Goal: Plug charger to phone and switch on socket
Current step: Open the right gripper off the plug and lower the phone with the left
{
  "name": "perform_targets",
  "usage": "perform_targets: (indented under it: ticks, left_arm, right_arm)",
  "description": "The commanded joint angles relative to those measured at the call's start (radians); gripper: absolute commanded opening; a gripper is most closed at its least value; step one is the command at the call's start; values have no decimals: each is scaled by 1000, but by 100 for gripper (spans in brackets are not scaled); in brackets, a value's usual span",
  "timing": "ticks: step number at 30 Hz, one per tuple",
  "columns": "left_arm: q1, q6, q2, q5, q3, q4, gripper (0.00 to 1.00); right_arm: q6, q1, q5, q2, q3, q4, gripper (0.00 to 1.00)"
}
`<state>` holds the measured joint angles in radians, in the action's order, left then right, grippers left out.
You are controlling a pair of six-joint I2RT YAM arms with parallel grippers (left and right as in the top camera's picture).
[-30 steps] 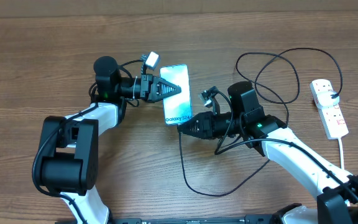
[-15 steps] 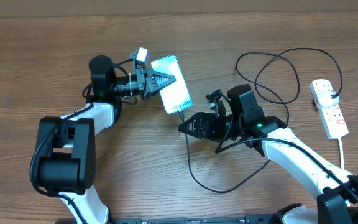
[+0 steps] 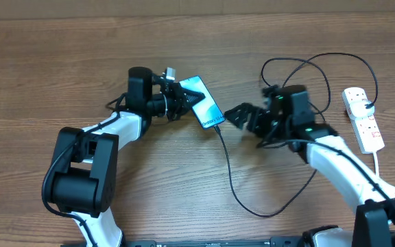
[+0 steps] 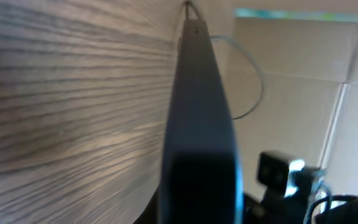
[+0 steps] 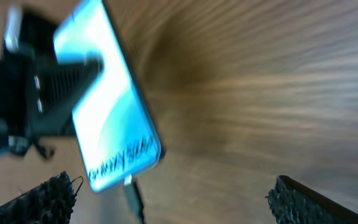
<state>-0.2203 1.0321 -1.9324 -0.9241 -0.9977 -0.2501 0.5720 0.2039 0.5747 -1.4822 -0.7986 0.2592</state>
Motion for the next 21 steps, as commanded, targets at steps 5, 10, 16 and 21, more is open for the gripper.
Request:
perform_targets:
  ticks: [5, 10, 16, 21]
  left_arm:
    - [-73, -439, 3, 89, -285, 597, 4]
    - [-100, -765, 4, 154, -429, 1042, 4]
    - [-106, -1070, 3, 192, -440, 1233, 4]
    - [-87, -1063, 3, 336, -411, 1225, 4]
  right_arm:
    - [-53, -130, 159, 7, -21, 24, 100]
    - [-167, -134, 154, 7, -21, 119, 100]
    - [-188, -134, 40, 7, -21, 273, 100]
    - [-208, -134, -21, 7, -21, 351, 100]
